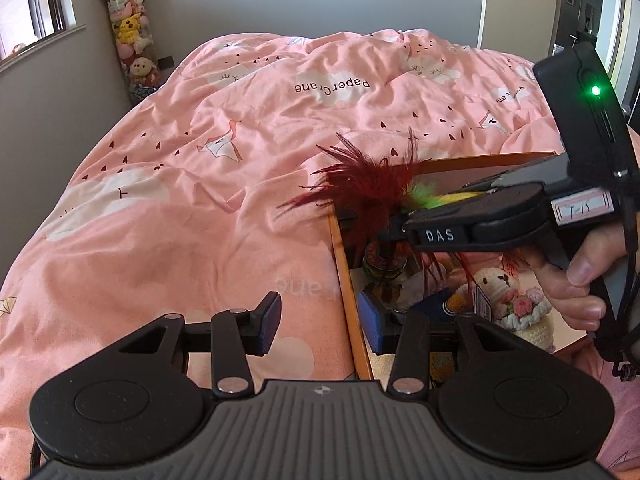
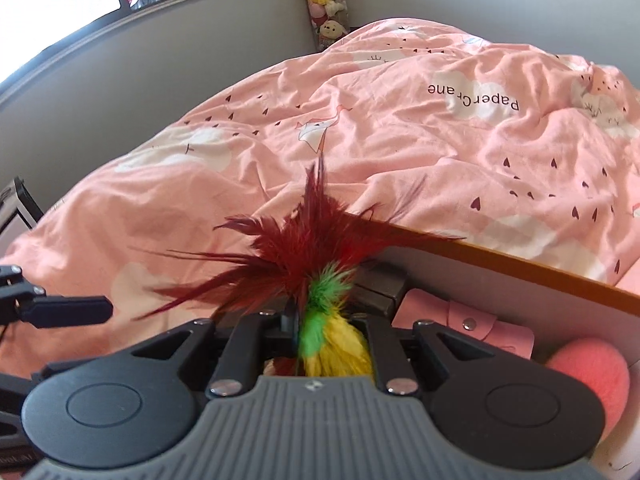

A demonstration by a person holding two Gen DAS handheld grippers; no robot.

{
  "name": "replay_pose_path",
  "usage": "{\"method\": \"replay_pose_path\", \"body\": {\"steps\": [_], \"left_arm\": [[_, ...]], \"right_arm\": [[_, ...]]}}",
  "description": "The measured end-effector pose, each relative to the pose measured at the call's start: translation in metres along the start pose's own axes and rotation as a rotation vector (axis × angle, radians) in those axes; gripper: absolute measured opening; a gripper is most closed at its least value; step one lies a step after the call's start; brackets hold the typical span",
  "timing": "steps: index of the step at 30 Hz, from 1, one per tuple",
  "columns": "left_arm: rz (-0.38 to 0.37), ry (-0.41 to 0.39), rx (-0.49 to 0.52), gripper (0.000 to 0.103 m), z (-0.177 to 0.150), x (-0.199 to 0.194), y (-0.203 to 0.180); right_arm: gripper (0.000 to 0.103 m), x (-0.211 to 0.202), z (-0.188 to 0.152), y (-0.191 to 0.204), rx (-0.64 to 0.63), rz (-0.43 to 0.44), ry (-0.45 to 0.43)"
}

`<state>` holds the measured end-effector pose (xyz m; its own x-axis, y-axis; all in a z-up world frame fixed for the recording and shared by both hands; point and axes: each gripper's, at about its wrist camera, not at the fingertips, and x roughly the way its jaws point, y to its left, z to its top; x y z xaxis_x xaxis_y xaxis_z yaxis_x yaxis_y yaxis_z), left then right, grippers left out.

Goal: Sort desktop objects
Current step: 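Lower the feather pompom into the box and open the right gripper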

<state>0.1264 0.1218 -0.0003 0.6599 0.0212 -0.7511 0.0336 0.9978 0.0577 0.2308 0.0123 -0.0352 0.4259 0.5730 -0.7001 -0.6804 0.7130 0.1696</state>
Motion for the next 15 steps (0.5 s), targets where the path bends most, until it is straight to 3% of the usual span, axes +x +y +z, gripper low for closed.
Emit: {"method": "replay_pose_path", "body": {"steps": [5, 15], "left_arm": [[-0.015, 0.011, -0.018, 0.05, -0.001, 0.001, 0.0], [-0.051, -0.047, -0.004, 0.05, -0.002, -0.021, -0.015]], "right_arm": [[0.03, -0.011, -0.001, 0.0, -0.003, 0.014, -0.024], [0.032, -0.073, -0.012, 0.0, 0.019, 0.029, -0.095]]}}
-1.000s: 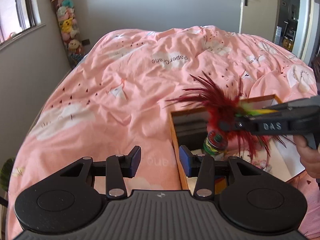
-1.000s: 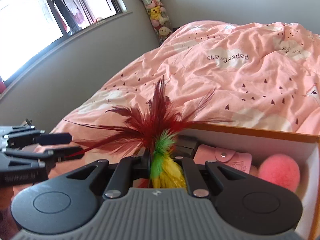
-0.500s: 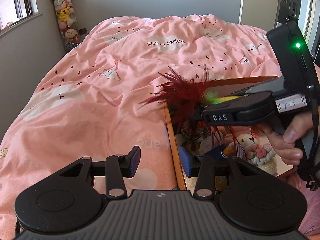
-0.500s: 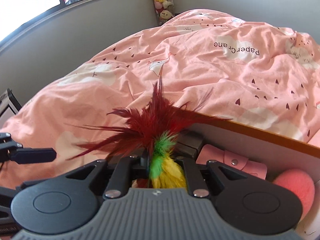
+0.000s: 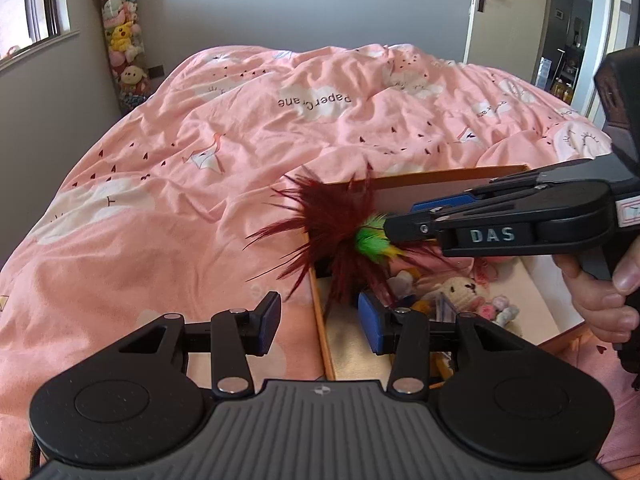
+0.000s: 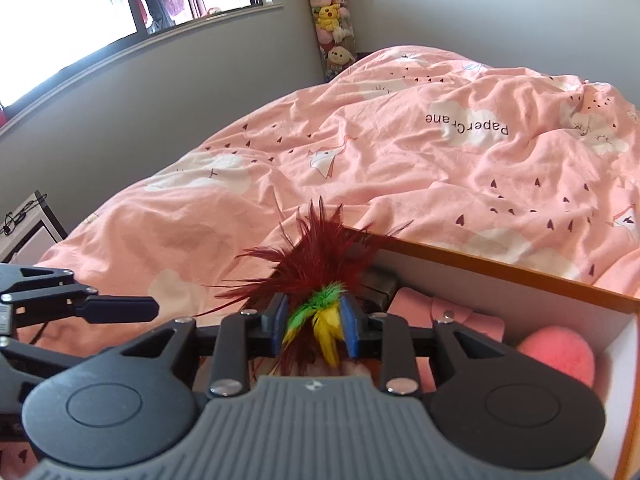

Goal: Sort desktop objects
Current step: 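Lower the feather pompom into the box and open the right gripper, then grasp the small gold box with the right gripper while the left moves to the lotion tube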

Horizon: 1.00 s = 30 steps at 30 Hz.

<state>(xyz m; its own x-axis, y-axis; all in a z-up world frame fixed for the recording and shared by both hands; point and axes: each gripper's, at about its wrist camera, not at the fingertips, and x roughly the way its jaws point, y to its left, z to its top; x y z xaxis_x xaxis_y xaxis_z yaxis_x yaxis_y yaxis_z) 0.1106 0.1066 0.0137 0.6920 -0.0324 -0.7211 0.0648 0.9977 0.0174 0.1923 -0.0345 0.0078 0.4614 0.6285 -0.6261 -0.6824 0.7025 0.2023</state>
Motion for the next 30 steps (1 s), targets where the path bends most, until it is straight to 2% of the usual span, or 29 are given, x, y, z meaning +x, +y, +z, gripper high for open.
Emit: {"method": "replay_pose_path", "body": {"steps": [9, 16, 20, 26, 30], "left_arm": [[-0.045, 0.027, -0.083, 0.05, -0.014, -0.021, -0.003], [-0.031, 0.03, -0.117, 0.05, -0.035, -0.033, -0.008], [-0.02, 0.067, -0.135, 0.05, -0.048, -0.03, -0.01], [0.0, 0.159, -0.169, 0.05, -0.071, -0.017, -0.009], [0.002, 0.217, -0.202, 0.05, -0.084, -0.007, -0.005]], "right_arm": [[0.035, -0.074, -0.028, 0.011, 0.048, 0.038, -0.075], [0.037, -0.105, -0.067, 0.026, 0.079, 0.053, -0.036], [0.039, -0.104, -0.091, 0.025, 0.122, 0.061, 0.027], [0.042, -0.082, -0.119, 0.01, 0.224, -0.01, 0.134], [0.043, -0.062, -0.134, -0.007, 0.328, -0.028, 0.193]]}}
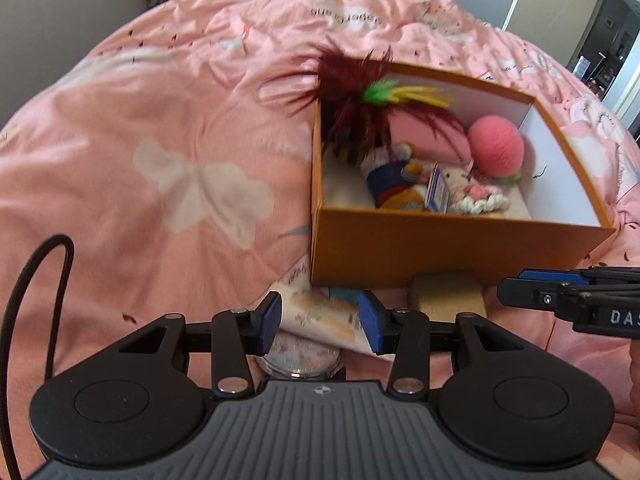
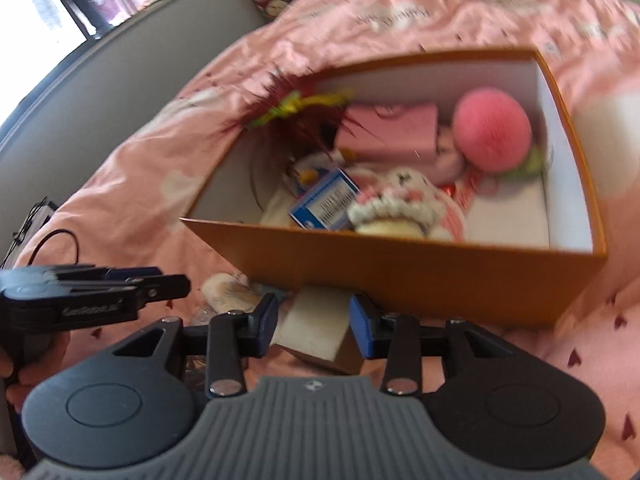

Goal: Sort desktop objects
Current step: 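Grasp the small gold box with the right gripper while the left moves to the lotion tube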

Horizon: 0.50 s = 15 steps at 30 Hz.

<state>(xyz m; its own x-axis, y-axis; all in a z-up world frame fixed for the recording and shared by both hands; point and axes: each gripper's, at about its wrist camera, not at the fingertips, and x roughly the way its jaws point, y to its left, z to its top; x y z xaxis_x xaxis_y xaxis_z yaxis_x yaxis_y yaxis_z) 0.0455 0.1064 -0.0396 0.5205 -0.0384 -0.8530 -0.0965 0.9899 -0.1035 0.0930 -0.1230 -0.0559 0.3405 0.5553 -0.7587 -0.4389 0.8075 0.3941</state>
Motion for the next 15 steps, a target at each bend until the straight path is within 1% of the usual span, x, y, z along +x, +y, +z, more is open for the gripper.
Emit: {"method": "replay_pose_path", "body": {"steps": [4, 6, 10, 11, 13, 15], "left_arm": [[-0.01, 0.034, -0.047, 0.05, -0.004, 0.01, 0.008], [-0.015, 0.045, -0.075, 0.05, -0.005, 0.013, 0.011], [0.014, 0.069, -0.122, 0.05, -0.006, 0.019, 0.019], [0.012, 0.075, -0.139, 0.05, -0.007, 0.021, 0.022], [-0.014, 0.091, -0.187, 0.05, -0.007, 0.025, 0.029], [-0.046, 0.106, -0.241, 0.055, -0.007, 0.031, 0.037]], "right_arm": [[0.045, 0.021, -0.002, -0.017, 0.093, -0.017, 0.059], [0.046, 0.029, -0.004, -0.023, 0.134, 0.001, 0.08], [0.047, 0.041, -0.004, -0.029, 0.183, 0.036, 0.108], [0.047, 0.044, -0.004, -0.03, 0.193, 0.042, 0.115], [0.048, 0.05, -0.004, -0.032, 0.208, 0.052, 0.128], [0.052, 0.056, -0.004, -0.036, 0.23, 0.071, 0.139]]}}
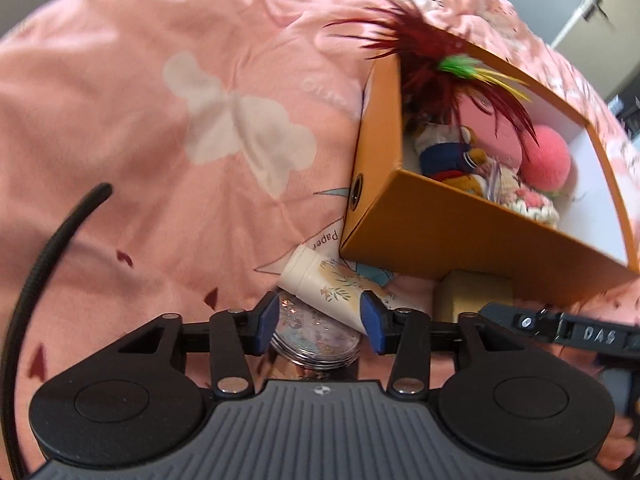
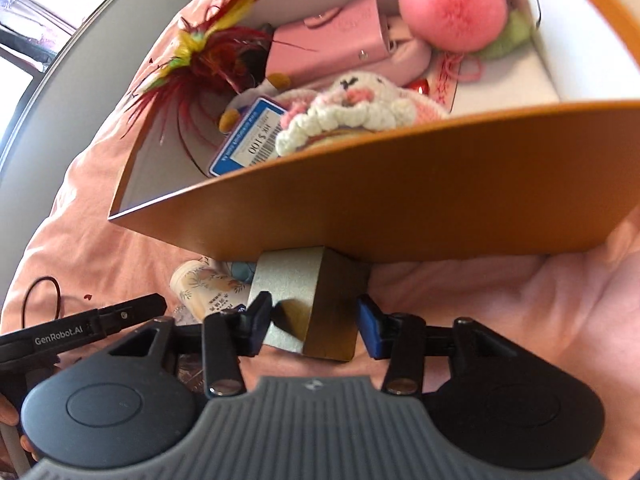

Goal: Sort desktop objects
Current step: 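Grasp the small gold box with the right gripper while the left moves to the lotion tube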

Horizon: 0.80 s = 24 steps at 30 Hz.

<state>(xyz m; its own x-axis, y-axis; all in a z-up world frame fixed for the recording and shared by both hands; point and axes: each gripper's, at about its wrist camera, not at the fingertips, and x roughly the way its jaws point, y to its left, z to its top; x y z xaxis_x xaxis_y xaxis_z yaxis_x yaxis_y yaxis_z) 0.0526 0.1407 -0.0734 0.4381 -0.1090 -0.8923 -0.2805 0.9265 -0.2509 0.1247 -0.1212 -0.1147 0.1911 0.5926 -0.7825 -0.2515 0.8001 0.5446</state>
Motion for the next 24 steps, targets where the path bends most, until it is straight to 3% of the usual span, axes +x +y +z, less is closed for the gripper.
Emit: {"method": "replay_pose_path", "body": {"steps": [6, 12, 15, 20, 24], "left_arm": [[-0.053, 0.053, -0.091, 0.055, 0.004, 0.017, 0.012], [-0.01, 0.054, -0.08, 0.059, 0.008, 0.028, 0.01], [-0.016, 0.065, -0.082, 0.066, 0.008, 0.033, 0.01], [-0.021, 0.063, -0.072, 0.068, 0.007, 0.038, 0.007], [0.046, 0.045, 0.004, 0.066, 0.001, 0.026, -0.006]], "right_arm": [[0.062, 0.014, 0.003, -0.01, 0.045, 0.027, 0.028], [0.064, 0.033, 0.005, -0.015, 0.08, 0.086, 0.067], [0.064, 0.036, 0.006, -0.011, 0.068, 0.09, 0.07], [0.059, 0.03, 0.004, -0.003, 0.049, 0.087, 0.063], [0.054, 0.015, 0.0, 0.004, 0.038, 0.078, 0.044]]}}
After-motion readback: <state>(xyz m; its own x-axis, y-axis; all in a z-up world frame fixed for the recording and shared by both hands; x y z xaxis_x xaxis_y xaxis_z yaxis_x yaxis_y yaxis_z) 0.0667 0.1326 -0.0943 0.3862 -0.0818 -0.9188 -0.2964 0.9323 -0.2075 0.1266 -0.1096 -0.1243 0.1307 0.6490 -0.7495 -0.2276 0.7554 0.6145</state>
